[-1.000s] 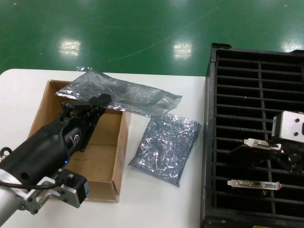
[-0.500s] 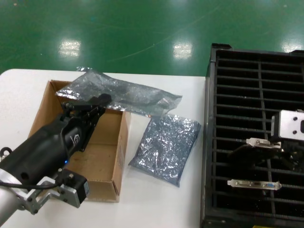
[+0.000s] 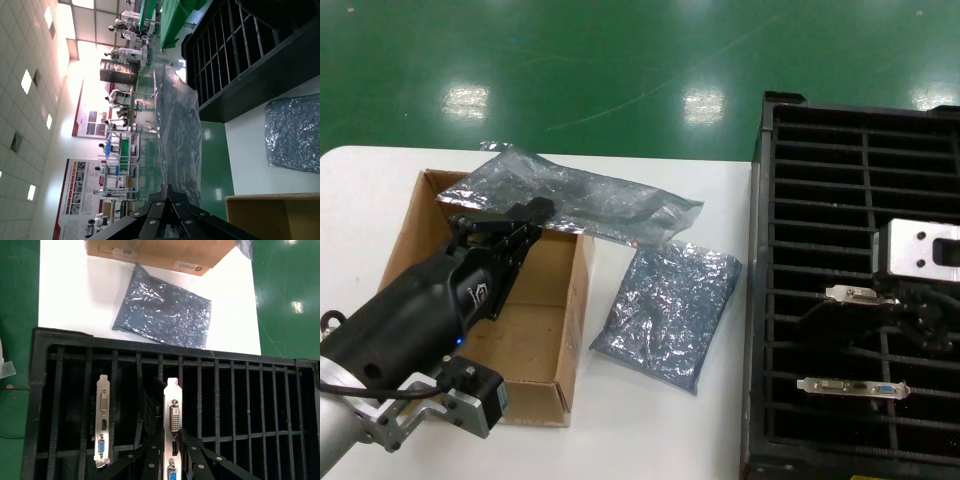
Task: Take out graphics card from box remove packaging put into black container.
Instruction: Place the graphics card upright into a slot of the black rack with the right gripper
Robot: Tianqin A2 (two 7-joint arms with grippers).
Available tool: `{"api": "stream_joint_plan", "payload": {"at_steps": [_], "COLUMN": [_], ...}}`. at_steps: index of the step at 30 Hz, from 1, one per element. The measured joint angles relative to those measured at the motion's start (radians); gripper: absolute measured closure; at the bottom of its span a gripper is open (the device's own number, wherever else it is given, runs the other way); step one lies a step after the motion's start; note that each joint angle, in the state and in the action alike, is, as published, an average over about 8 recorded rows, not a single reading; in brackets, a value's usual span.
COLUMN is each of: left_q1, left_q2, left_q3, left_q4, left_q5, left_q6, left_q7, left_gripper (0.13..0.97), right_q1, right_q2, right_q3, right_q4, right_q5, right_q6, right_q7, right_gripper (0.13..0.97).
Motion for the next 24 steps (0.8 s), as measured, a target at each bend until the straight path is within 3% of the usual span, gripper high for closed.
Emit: {"api": "stream_joint_plan", "payload": {"at_steps": [24], "left_q1": [0.0], "left_q2": [0.0], "left_q3": [0.0], "left_q4": [0.0], "left_q5": [0.0], "left_q6": [0.0], "left_q7": [0.0], "left_gripper": [0.959], "right_q1": [0.034], "right_q2": [-0.036], "right_q3": [-0.001], "right_q4": [-0.085], "right_q5": [0.002], "right_q6": [0.0], "right_q7": [0.041], "right_gripper": [0.906]}}
